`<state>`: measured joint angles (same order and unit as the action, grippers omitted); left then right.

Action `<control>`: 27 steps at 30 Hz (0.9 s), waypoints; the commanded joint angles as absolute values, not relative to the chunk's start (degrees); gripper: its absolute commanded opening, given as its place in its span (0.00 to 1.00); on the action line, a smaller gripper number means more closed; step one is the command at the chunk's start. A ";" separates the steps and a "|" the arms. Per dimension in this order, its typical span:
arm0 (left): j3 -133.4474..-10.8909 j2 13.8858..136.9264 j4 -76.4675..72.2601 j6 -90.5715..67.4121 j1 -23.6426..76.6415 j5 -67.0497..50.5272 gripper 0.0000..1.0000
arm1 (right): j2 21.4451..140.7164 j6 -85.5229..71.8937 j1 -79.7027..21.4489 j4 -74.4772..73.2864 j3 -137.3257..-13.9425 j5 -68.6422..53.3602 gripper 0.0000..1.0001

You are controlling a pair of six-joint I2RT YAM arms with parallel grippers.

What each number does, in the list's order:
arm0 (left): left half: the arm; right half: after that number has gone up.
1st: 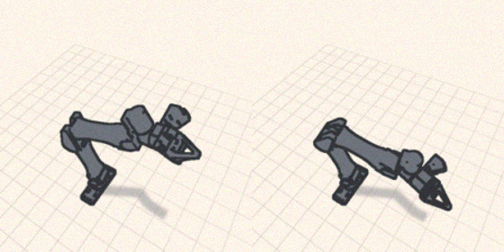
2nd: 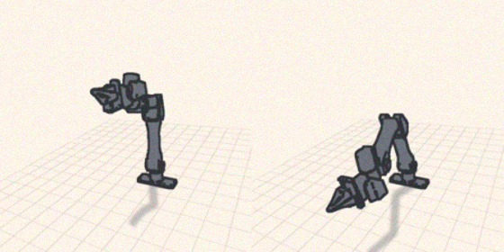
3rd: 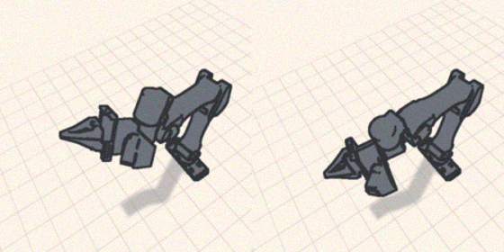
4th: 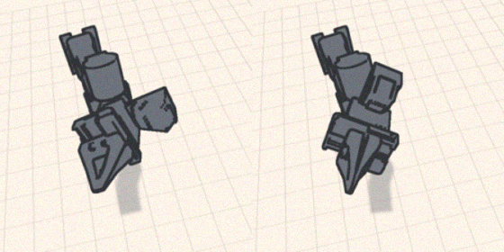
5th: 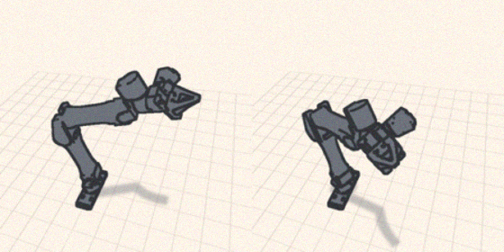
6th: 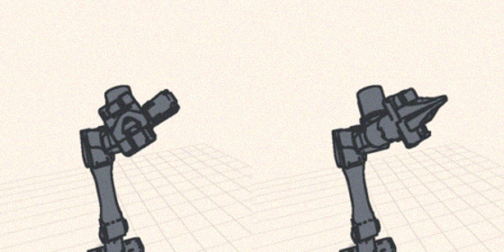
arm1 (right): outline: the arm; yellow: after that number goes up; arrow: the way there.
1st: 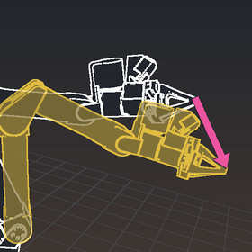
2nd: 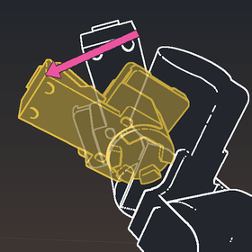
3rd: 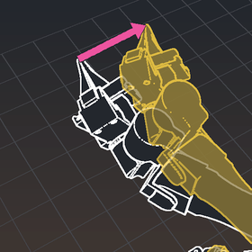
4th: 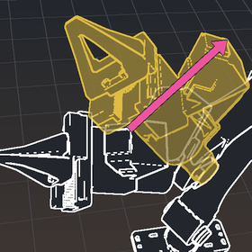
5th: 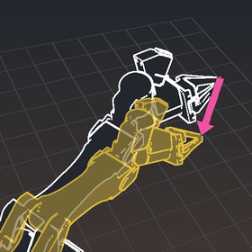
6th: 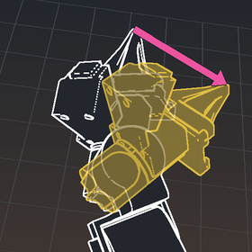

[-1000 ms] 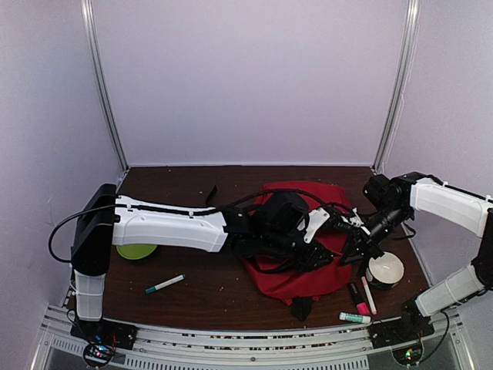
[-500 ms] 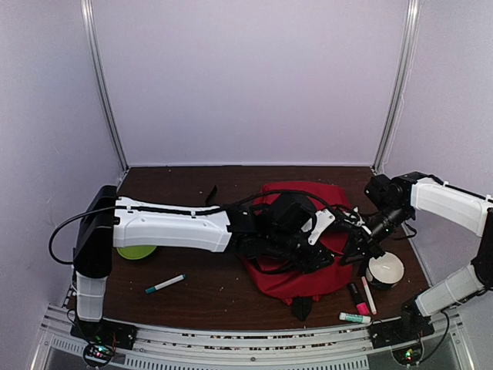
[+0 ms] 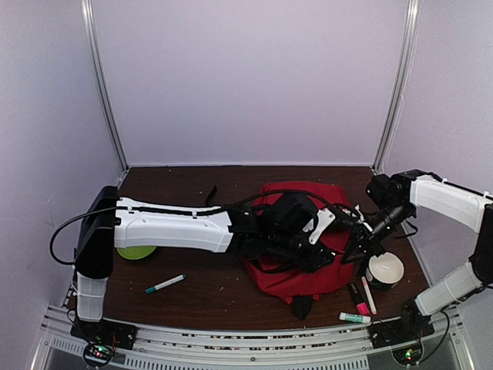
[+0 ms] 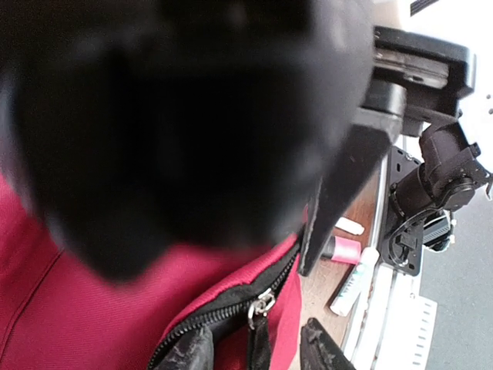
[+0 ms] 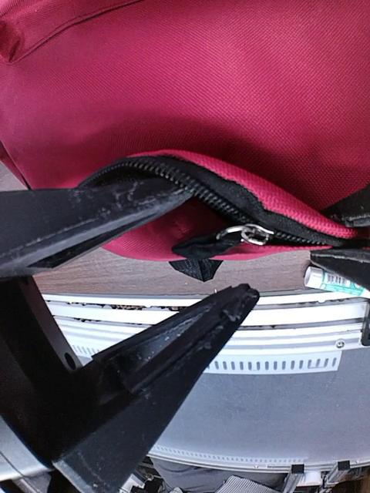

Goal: Pack the student bag
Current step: Pick up the largest pocket of the bag from the student bag.

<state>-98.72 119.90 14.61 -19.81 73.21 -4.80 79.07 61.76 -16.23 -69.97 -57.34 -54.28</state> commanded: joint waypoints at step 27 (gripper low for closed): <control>-84.71 112.58 -2.58 -15.88 73.37 -3.03 0.30 | 77.35 61.86 -16.00 -70.10 -59.27 -61.06 0.10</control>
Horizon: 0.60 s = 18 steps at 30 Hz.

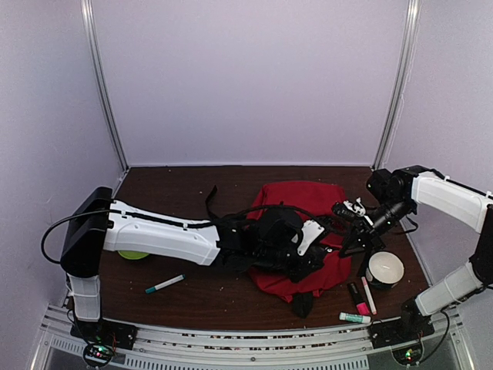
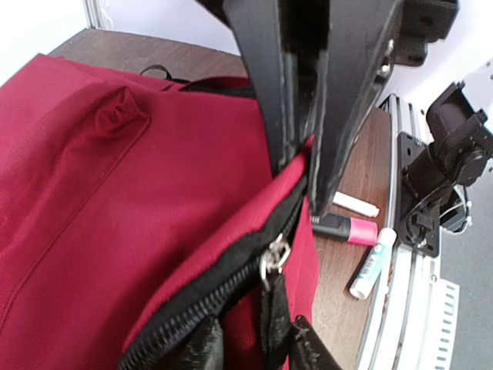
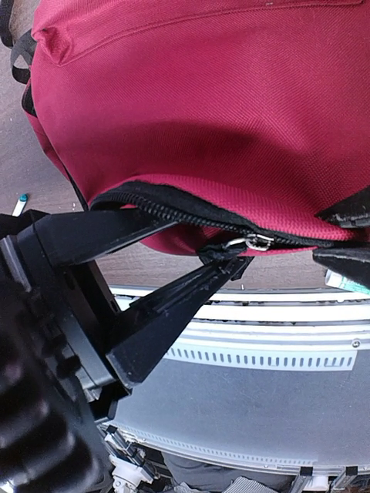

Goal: Pack the student bag
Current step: Pick up the largest pocket of the bag from the student bag.

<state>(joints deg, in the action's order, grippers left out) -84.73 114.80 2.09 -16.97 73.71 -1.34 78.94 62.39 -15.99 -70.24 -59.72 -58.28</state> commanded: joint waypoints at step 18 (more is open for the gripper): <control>-81.43 108.45 -6.37 -16.36 71.63 -9.88 0.10 | 75.59 60.95 -15.97 -66.80 -56.30 -57.27 0.09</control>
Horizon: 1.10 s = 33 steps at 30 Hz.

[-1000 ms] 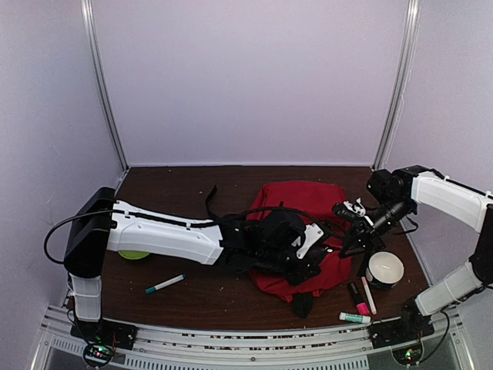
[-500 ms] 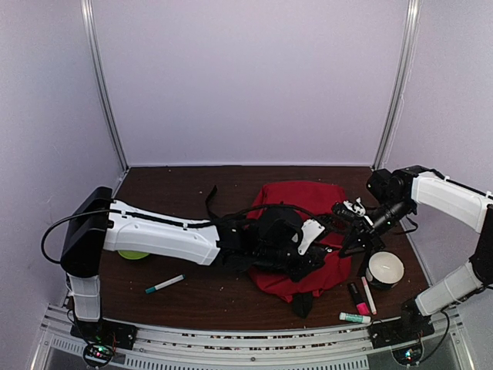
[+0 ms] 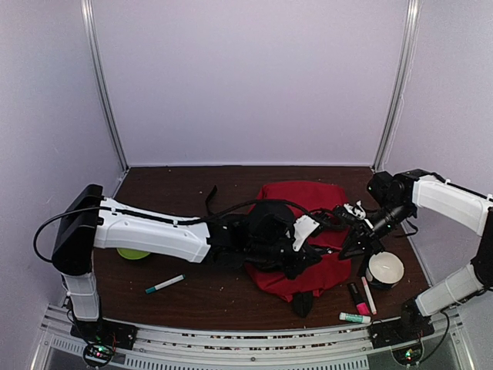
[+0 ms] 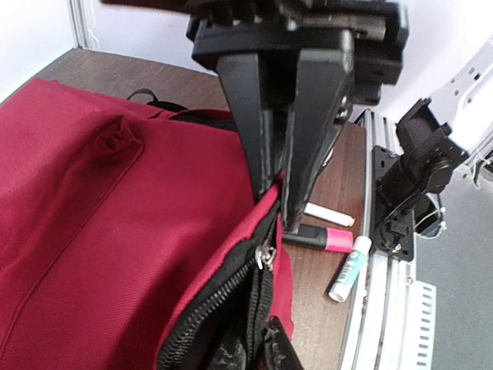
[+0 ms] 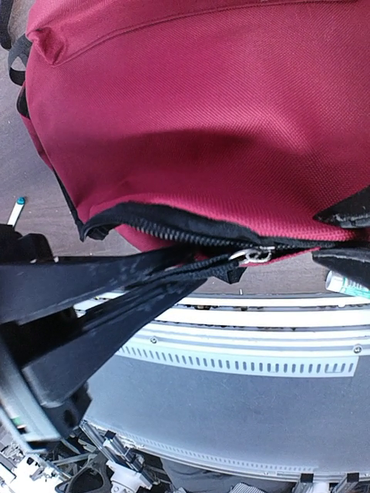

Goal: Pack the student bag
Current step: Pick up the largest pocket of the bag from the student bag, then zip the largest pocket of the bag in the student bag.

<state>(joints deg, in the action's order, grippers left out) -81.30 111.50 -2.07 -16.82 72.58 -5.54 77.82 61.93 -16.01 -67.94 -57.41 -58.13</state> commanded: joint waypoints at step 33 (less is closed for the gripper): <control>-71.86 102.34 -3.40 -20.15 70.79 -1.05 0.00 | 73.27 58.70 -9.85 -63.96 -54.23 -53.56 0.00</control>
<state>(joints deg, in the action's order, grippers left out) -76.40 108.27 -3.64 -19.14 71.46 -7.03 76.23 59.99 -14.52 -65.52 -56.07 -57.41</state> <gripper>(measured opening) 0.022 0.040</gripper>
